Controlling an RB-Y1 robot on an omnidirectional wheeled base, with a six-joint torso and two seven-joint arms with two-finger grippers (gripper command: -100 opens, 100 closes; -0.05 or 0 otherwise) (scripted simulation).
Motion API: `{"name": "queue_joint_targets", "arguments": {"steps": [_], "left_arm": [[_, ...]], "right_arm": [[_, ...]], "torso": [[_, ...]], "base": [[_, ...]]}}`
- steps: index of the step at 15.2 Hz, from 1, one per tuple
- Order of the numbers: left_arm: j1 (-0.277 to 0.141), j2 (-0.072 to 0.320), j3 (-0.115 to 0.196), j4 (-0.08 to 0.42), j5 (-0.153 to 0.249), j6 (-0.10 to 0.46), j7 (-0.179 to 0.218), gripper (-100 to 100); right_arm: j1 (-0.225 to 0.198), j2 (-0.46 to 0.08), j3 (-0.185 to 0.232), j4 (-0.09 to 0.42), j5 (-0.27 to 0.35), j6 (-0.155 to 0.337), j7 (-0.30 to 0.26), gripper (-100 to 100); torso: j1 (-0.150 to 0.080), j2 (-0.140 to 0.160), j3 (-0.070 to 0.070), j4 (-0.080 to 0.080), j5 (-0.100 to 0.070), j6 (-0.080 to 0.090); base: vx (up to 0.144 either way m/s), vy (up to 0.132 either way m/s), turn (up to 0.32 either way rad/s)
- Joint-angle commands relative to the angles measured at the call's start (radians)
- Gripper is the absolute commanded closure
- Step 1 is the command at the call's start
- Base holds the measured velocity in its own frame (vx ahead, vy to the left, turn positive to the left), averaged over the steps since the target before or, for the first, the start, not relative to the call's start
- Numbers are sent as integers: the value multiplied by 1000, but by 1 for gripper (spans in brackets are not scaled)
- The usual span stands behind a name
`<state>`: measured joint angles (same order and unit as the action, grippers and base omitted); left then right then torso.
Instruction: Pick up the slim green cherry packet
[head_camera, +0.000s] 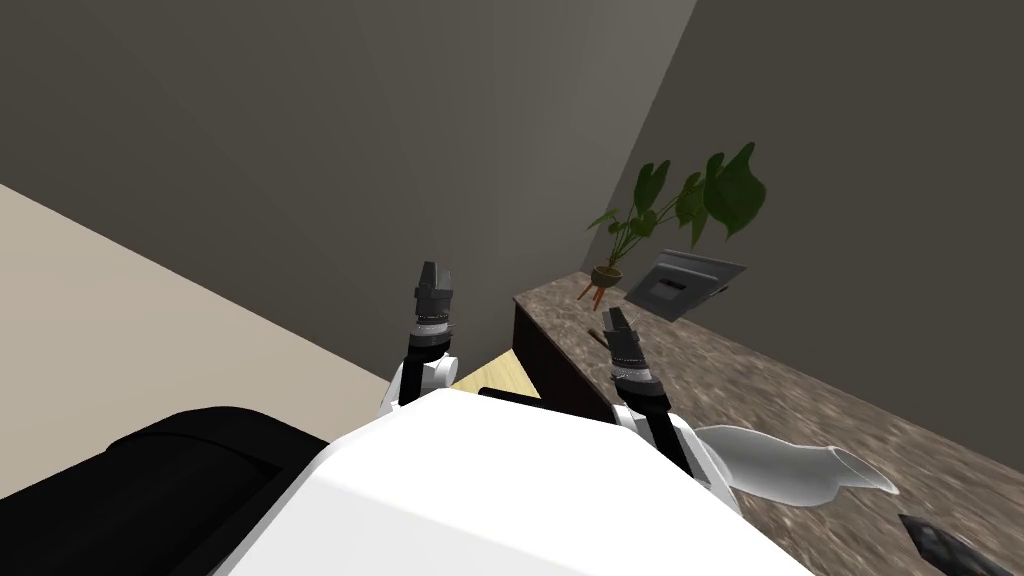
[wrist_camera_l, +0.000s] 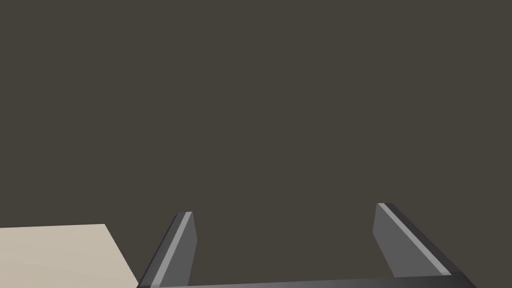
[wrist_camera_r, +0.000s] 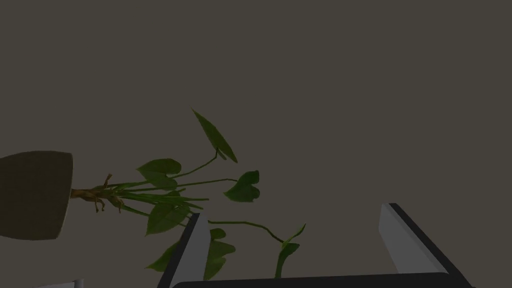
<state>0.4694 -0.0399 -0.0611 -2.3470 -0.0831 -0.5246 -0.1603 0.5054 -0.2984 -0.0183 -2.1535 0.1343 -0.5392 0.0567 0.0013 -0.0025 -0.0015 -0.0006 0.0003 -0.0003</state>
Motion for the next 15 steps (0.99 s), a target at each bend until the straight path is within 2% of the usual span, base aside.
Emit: {"name": "queue_joint_targets", "arguments": {"steps": [1, 2, 3, 4, 5, 7, 8, 10, 11, 12, 13, 14, 15], "left_arm": [[0, 0, 0, 0, 0, 0, 0, 0], [0, 0, 0, 0, 0, 0, 0, 0], [0, 0, 0, 0, 0, 0, 0, 0], [0, 0, 0, 0, 0, 0, 0, 0], [0, 0, 0, 0, 0, 0, 0, 0], [0, 0, 0, 0, 0, 0, 0, 0], [0, 0, 0, 0, 0, 0, 0, 0], [0, 0, 0, 0, 0, 0, 0, 0], [0, 0, 0, 0, 0, 0, 0, 0], [0, 0, 0, 0, 0, 0, 0, 0], [0, 0, 0, 0, 0, 0, 0, 0], [0, 0, 0, 0, 0, 0, 0, 0], [0, 0, 0, 0, 0, 0, 0, 0]], "right_arm": [[3, -50, 2, 19, 4, -2, -2, -100], [3, -50, 2, 19, 4, -2, -2, -100], [4, -87, 10, 48, 12, -2, -2, -100], [4, -105, 10, 48, 12, -2, -2, -100], [6, -129, 17, 78, 20, -3, -3, -100], [6, -162, 17, 78, 20, -3, -3, -100], [9, -192, 25, 109, 30, -5, -4, -100], [9, -221, 25, 109, 30, -5, -4, -100], [11, -254, 34, 142, 39, -6, -5, -100], [11, -278, 34, 142, 39, -6, -5, -100], [11, -280, 34, 142, 39, -6, -5, -100], [14, -315, 43, 175, 49, -7, -6, -100], [14, -333, 43, 175, 49, -7, -6, -100]], "torso": [[0, 0, 0, 0, 0, 0], [0, 0, 0, 0, 0, 0], [0, 0, 0, 0, 0, 0], [0, 0, 0, 0, 0, 0], [0, 0, 0, 0, 0, 0], [0, -1, 0, 0, 0, 0], [0, 0, 0, 0, 0, 0], [0, -1, 0, 0, 0, 0], [-1, 0, 0, 0, 0, 0], [0, 0, 0, 0, 0, 0], [0, -1, 0, 0, 0, 0], [0, 0, 0, 0, 0, 0], [0, 0, 0, 0, 0, 0]], "base": [[30, 20, 80], [24, 12, 27], [30, 22, 78], [35, 23, 85], [44, 24, 123], [37, 20, 70], [38, 15, 77], [34, 14, 63], [38, 20, 120], [39, 18, 103], [28, 12, 23], [34, 21, 101], [46, 23, 108]]}}
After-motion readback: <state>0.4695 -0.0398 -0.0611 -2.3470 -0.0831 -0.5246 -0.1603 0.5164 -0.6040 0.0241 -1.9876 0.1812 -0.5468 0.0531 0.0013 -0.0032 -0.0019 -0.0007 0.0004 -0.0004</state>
